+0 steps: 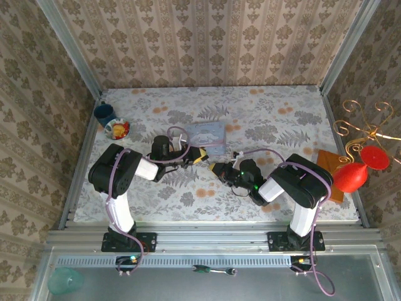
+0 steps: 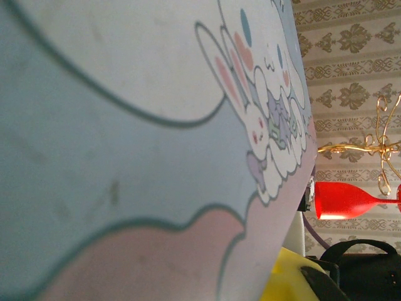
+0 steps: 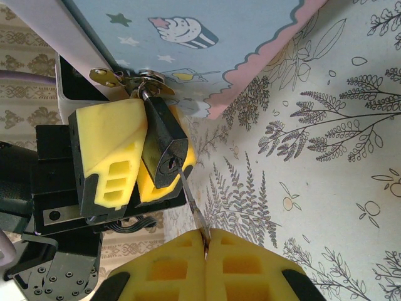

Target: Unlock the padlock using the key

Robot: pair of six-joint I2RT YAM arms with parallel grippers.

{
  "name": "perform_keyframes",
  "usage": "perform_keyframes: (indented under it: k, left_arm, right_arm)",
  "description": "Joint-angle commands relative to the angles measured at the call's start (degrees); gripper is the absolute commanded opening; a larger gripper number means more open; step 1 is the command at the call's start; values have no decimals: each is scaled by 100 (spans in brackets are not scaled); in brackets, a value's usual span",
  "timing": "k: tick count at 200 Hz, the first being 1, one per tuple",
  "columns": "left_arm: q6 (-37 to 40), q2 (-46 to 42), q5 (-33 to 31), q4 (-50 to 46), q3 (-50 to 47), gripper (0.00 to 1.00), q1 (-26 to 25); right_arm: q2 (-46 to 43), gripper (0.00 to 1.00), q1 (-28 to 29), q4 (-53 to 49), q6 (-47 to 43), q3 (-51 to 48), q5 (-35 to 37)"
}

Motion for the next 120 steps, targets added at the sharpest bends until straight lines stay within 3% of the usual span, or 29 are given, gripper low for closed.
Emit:
perform_keyframes:
  k: [1, 120]
  left_arm:
    - [48, 33, 205, 93, 9, 0, 40]
    - [49, -12, 226, 36, 36, 0, 36]
  right_arm:
    - [-94, 0, -32, 184, -56, 61, -58]
    - [-73, 0, -41, 203, -90, 159, -111]
